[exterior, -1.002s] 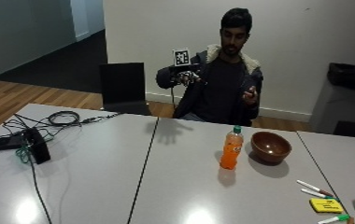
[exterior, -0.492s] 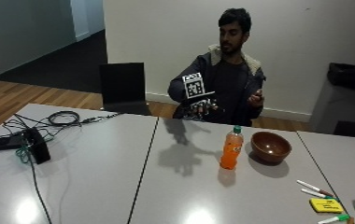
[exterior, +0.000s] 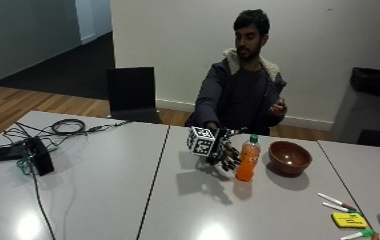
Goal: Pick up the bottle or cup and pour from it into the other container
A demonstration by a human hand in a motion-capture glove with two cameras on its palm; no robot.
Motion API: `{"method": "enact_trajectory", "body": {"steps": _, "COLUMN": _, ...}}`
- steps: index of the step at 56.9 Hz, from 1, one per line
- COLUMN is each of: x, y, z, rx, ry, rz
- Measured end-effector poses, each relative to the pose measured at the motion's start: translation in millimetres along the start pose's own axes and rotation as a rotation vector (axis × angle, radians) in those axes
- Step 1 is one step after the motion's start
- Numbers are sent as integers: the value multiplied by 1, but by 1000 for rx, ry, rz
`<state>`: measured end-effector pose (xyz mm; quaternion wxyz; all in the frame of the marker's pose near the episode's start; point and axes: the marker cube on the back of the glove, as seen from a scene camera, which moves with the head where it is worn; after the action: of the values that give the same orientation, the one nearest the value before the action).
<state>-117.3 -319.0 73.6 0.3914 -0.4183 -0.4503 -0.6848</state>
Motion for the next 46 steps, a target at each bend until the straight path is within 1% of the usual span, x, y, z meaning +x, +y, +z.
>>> {"method": "enact_trajectory", "body": {"steps": 13, "x": 15, "y": -33, "z": 31, "rx": -83, "ry": -130, "rz": -55}}
{"method": "enact_trajectory", "body": {"steps": 22, "x": 14, "y": -47, "z": 55, "rx": -143, "ry": -96, "rz": -75}}
{"method": "enact_trajectory", "body": {"steps": 33, "x": 12, "y": -48, "z": 64, "rx": -108, "ry": -72, "rz": -63}}
{"method": "enact_trajectory", "body": {"steps": 46, "x": -4, "y": -24, "z": 66, "rx": -10, "ry": 41, "rz": -73}}
